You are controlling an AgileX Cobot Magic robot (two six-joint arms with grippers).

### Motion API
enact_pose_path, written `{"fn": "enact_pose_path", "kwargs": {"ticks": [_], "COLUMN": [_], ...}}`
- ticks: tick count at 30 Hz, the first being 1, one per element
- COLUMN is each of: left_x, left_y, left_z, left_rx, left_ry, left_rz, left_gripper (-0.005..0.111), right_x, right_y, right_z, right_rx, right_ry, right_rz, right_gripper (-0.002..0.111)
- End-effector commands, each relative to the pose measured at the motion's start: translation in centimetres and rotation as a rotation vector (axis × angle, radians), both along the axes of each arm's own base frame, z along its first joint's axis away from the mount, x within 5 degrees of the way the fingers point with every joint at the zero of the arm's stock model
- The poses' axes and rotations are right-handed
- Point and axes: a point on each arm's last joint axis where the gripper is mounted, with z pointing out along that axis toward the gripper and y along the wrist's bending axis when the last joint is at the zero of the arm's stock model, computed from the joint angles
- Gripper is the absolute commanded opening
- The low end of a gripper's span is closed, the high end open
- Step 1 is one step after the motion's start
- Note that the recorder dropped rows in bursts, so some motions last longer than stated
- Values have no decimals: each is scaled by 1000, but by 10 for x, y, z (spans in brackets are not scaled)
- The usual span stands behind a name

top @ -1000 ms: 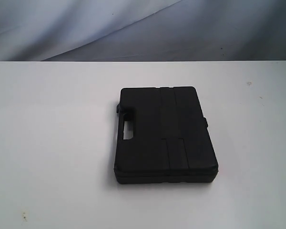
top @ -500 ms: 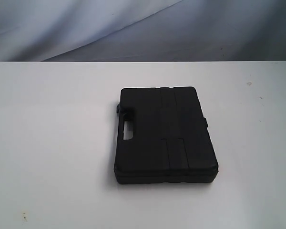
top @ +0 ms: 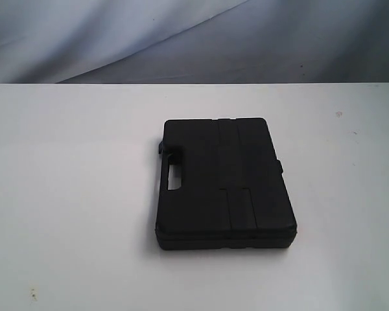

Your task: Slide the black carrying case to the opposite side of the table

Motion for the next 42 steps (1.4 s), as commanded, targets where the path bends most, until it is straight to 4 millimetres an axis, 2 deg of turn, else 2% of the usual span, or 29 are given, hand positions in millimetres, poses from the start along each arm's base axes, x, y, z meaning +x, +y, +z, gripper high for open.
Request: {"fn": "enact_pose_path", "kwargs": {"ticks": [1, 36, 42], "left_x": [0, 0, 0], "left_y": [0, 0, -1], "left_z": [0, 2, 10], "left_rx": [-20, -24, -178], "left_ry": [-8, -40, -115], "left_rz": [3, 3, -1], "left_gripper": [0, 0, 0], "right_x": [-1, -1, -1], "right_y": [0, 1, 1], "right_z": [-7, -8, -8], "right_rx": [62, 94, 94], "right_ry": [75, 93, 93], "right_rz": [0, 3, 3], "right_gripper": [0, 0, 0]}}
